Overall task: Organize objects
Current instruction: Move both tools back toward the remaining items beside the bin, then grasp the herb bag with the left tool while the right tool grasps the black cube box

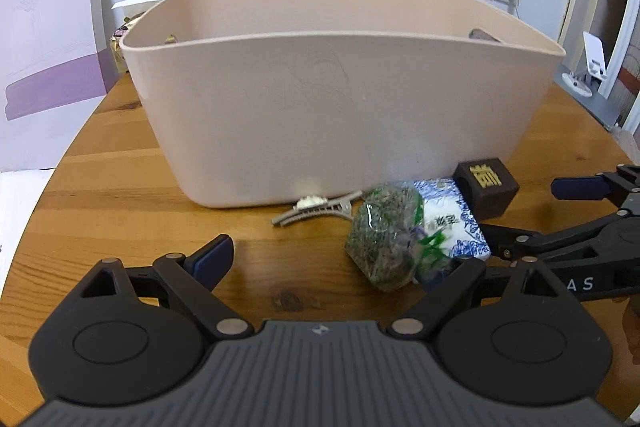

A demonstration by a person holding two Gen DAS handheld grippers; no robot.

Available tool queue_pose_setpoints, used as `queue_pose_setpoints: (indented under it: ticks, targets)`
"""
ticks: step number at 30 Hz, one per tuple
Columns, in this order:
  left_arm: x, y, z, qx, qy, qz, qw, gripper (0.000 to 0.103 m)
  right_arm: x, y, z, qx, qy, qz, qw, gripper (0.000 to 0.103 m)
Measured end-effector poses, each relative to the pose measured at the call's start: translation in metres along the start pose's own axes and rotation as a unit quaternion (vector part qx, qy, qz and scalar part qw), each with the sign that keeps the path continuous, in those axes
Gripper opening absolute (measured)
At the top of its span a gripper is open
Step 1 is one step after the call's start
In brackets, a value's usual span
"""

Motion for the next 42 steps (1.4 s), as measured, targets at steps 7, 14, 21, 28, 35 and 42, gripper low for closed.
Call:
queue_pose_setpoints:
  ticks: [7, 14, 21, 28, 35, 42]
  targets:
    - [0.001, -0.006, 0.002, 0.014, 0.018, 0.002, 0.9997, 0.087, -0.007, -0.008, 0.006, 0.008, -0.007, 0.008, 1.000, 0.098]
    - [0.012, -0.011, 0.000, 0.032, 0.057, 0.022, 0.9976, 0.044, -0.014, -0.009, 0.011, 0.000, -0.027, 0.007, 1.000, 0.065]
    - [0.013, -0.008, -0.003, 0.031, 0.059, 0.035, 0.9972, 0.035, -0.020, -0.007, 0.008, -0.002, -0.031, -0.009, 0.999, 0.042]
    - [0.010, 0.000, -0.015, 0.024, 0.058, 0.022, 0.9978, 0.033, -0.015, 0.001, -0.015, 0.006, -0.031, -0.005, 0.999, 0.042]
    - [0.010, 0.003, -0.046, 0.041, 0.051, 0.022, 0.9976, 0.033, -0.013, 0.004, -0.054, 0.030, -0.034, -0.005, 0.999, 0.042]
    - [0.006, 0.001, -0.090, 0.070, 0.038, 0.026, 0.9965, 0.033, -0.008, 0.004, -0.113, 0.076, -0.040, 0.003, 0.996, 0.042]
Point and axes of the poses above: each gripper's, at about its wrist camera, not at the fingertips, and z roughly the way its jaws point, x to its right, y to its underside, the point moved 5 cm from there along z, roughly the way its jaws point, and after that the axes turned 13 degrees about z, right-handed, at the moved point
